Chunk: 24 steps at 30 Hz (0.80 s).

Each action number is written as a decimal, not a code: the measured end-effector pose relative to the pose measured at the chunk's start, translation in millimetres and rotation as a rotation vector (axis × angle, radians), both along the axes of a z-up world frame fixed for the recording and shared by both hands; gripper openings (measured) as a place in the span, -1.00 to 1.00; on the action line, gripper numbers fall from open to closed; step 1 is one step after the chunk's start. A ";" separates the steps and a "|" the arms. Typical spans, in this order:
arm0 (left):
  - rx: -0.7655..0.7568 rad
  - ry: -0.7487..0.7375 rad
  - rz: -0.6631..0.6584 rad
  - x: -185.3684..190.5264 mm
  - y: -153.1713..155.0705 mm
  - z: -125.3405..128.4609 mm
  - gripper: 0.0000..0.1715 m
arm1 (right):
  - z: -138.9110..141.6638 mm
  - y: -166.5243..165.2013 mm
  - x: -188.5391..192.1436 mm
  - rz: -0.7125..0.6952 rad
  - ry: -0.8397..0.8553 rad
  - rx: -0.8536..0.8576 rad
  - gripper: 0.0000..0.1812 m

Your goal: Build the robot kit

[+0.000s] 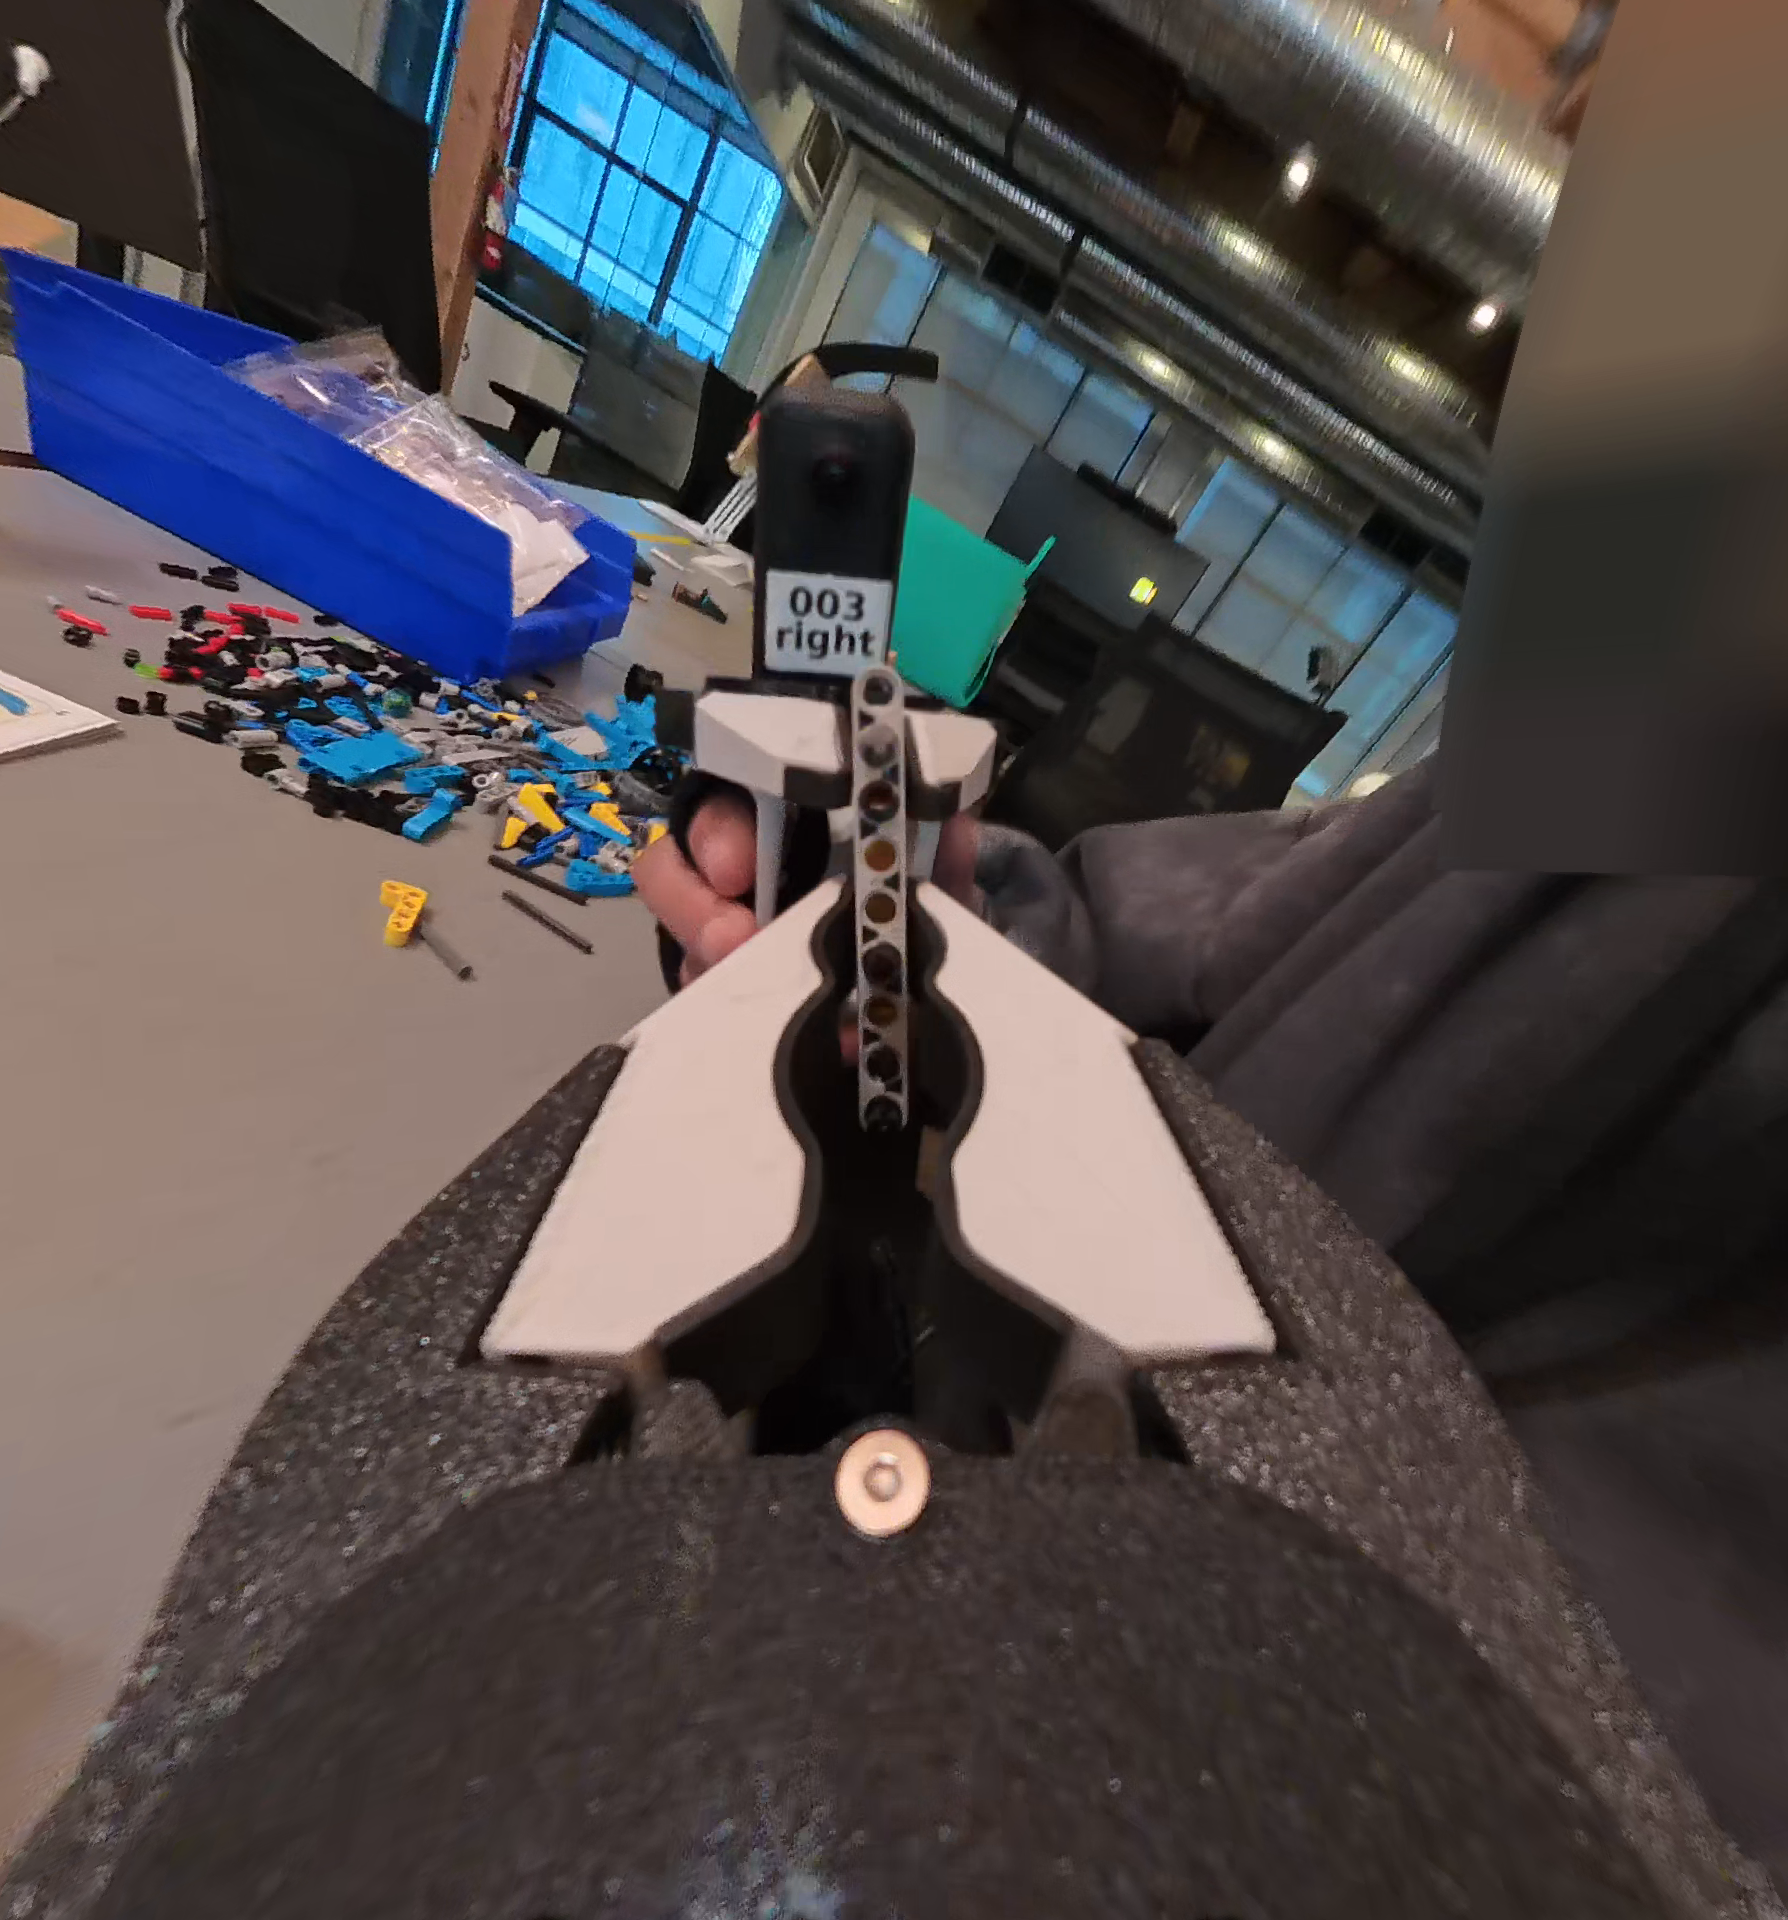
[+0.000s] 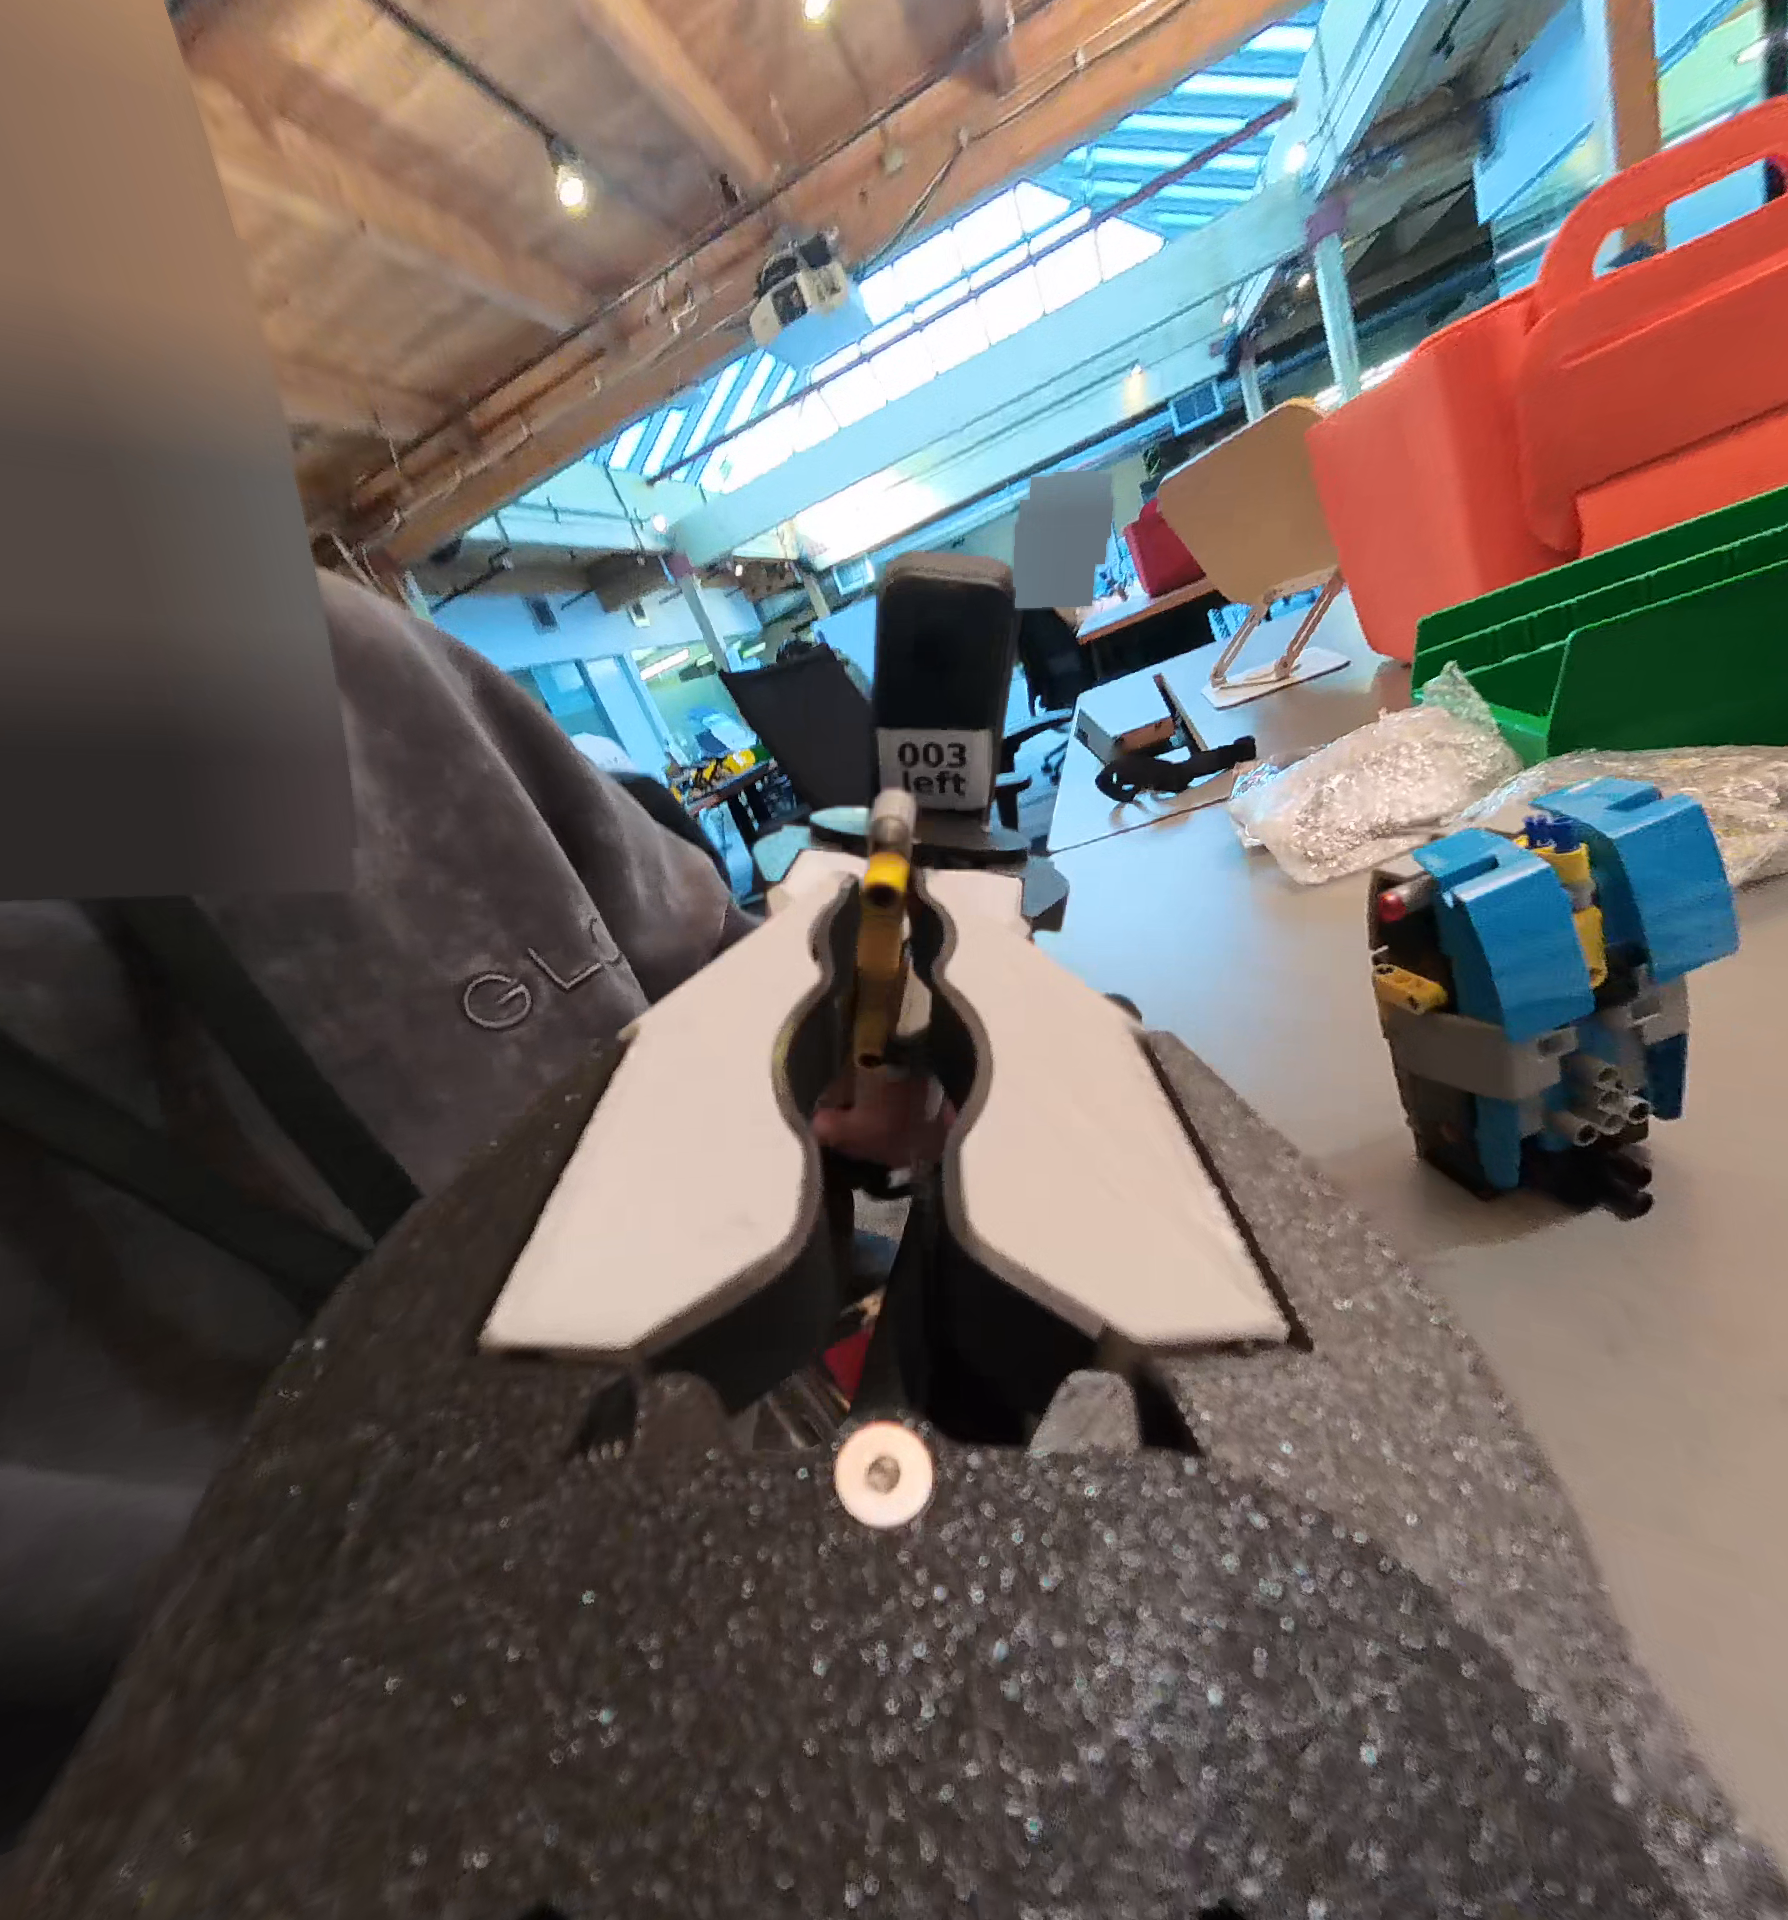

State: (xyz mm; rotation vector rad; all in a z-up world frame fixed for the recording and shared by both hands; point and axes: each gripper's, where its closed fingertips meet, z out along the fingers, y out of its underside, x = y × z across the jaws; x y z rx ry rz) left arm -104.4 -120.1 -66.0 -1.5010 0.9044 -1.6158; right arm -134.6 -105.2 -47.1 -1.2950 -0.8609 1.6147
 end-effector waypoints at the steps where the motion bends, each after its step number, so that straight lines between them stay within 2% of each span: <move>1: -0.019 -0.019 -0.001 0.9 -0.1 1.8 -0.93 | 1.6 0.9 0.2 -0.007 0.024 -0.010 -0.90; 9: -0.034 -0.097 0.098 2.7 9.3 8.9 -0.92 | 12.6 9.7 -0.9 0.006 0.222 -0.194 -0.91; 12: -0.022 -0.070 0.135 4.1 13.8 4.4 -0.92 | 9.4 15.3 -2.8 -0.043 0.231 -0.206 -0.93; 14: -0.028 -0.070 0.126 5.6 12.1 4.2 -0.92 | 9.8 13.3 -3.6 -0.003 0.238 -0.227 -0.93; 17: -0.008 -0.056 0.130 4.5 12.3 1.1 -0.91 | 7.2 13.3 -4.7 -0.023 0.194 -0.179 -0.93; 18: 0.021 -0.044 0.142 1.9 13.8 -0.1 -0.82 | 6.9 13.7 -4.7 -0.030 0.166 -0.152 -0.93; 20: 0.113 -0.019 0.186 -10.9 22.1 -0.5 -0.46 | 7.8 22.4 1.1 -0.066 0.104 -0.102 -0.94; 22: 0.241 0.038 0.276 -36.5 41.2 -0.4 -0.31 | 4.8 39.2 10.9 -0.110 0.008 -0.055 -0.93; 24: 0.386 0.129 0.410 -73.2 74.3 -0.9 -0.15 | -10.9 58.4 14.8 -0.128 -0.137 -0.048 -0.93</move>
